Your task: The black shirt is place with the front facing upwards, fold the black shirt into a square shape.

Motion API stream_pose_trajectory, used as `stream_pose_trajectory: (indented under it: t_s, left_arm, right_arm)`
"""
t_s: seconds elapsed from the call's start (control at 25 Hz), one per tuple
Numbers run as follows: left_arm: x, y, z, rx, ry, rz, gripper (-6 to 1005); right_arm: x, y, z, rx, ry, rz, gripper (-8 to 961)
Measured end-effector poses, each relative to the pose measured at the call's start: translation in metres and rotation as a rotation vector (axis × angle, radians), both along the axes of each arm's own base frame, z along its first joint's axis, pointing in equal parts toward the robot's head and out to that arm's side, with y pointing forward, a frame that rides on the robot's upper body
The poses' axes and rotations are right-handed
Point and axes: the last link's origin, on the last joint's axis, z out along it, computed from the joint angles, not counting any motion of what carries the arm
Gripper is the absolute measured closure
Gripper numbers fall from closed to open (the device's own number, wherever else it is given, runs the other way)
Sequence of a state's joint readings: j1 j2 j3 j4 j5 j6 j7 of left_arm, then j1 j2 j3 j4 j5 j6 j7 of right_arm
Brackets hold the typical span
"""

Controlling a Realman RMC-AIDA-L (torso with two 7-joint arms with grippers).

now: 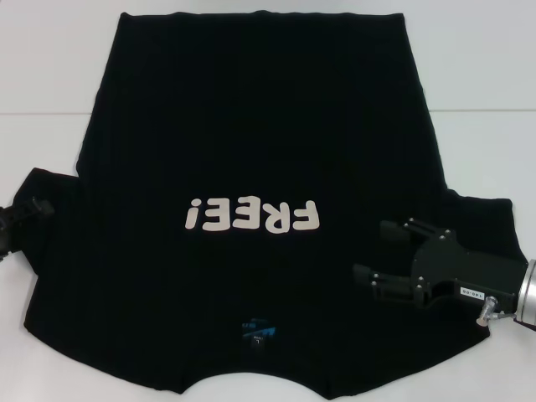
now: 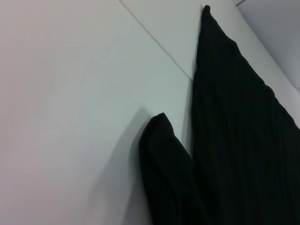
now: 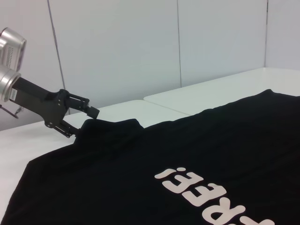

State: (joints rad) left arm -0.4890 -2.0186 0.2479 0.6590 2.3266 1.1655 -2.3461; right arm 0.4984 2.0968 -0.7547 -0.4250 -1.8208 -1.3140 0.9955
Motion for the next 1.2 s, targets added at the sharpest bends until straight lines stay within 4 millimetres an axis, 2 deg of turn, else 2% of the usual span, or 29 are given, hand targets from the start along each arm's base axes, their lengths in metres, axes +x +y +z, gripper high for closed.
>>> stream_pose_trajectory:
  t_s: [0.56,1.2]
  left_arm:
    - [-0.0022,0.0091,0.0030,-0.019,0.166,-0.052,171]
    - [-0.0046,0.0090,0.0038,-0.013,0.180,-0.045,823]
  right_arm:
    - [-0.0010,-0.0018,0.0010,-0.004,0.015,0.005,29]
    - [-0.0014,-0.0025,0.0014,-0.008,0.019,0.009,28]
